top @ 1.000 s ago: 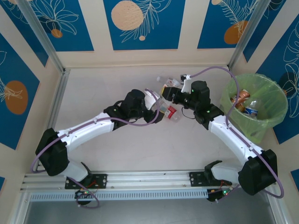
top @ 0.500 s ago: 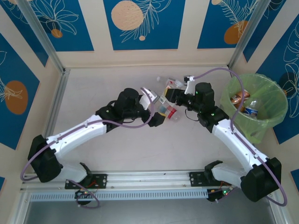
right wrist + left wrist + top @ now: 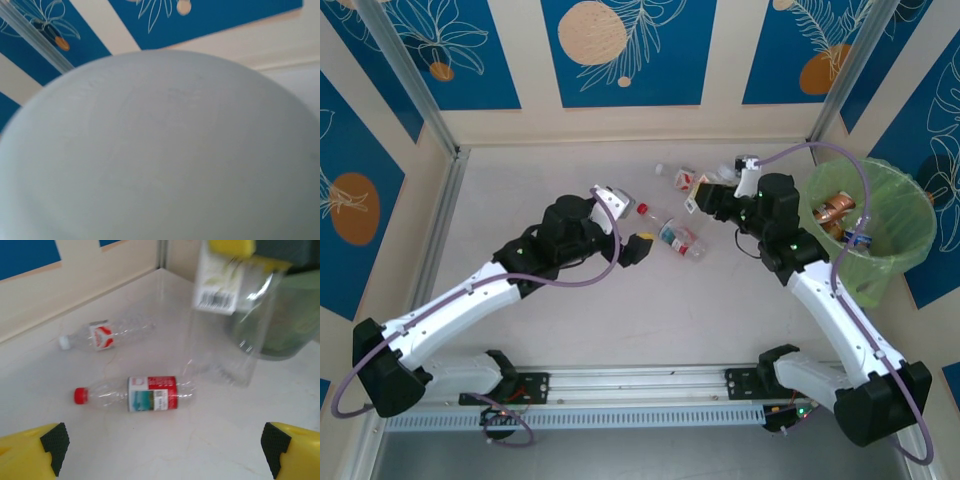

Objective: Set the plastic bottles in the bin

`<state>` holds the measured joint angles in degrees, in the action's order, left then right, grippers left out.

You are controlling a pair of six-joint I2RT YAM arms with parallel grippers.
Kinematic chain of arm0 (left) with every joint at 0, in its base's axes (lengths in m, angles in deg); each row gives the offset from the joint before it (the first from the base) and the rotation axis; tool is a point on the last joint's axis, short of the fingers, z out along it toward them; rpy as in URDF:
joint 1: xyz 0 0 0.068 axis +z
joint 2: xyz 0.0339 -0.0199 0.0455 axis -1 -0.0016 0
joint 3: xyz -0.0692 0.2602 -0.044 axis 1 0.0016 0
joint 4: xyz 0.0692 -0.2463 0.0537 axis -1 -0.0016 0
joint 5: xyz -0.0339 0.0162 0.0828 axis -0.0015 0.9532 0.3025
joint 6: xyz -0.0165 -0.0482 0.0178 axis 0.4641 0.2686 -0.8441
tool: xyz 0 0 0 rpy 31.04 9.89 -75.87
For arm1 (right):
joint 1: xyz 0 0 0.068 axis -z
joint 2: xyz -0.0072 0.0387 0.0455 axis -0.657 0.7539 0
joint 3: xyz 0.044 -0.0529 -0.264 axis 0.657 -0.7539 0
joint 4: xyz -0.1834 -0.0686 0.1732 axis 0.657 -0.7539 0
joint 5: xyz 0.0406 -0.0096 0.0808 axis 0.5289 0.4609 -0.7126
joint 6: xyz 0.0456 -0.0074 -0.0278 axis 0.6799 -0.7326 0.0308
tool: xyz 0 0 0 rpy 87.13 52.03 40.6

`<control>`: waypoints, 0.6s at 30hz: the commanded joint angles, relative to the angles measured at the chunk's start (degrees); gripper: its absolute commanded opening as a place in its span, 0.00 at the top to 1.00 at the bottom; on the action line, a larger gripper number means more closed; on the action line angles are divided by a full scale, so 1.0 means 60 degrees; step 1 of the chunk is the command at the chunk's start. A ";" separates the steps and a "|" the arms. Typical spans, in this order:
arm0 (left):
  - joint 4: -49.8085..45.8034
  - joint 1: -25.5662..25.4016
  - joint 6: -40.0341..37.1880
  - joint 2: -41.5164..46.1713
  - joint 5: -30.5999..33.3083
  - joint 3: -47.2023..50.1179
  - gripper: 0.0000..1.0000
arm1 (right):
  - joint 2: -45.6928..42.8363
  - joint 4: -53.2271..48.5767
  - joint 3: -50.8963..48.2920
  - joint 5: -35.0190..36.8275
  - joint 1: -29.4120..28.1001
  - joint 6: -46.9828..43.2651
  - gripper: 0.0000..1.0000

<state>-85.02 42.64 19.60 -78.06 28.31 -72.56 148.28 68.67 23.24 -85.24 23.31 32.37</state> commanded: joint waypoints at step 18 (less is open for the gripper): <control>0.0435 -0.0169 -0.0654 0.0160 0.0035 0.1053 0.00 | -0.1313 -0.2217 0.3498 0.2608 0.4834 -0.3108 0.67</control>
<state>-82.79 42.29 17.83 -77.80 26.51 -66.65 141.39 54.20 41.91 -75.76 49.76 18.10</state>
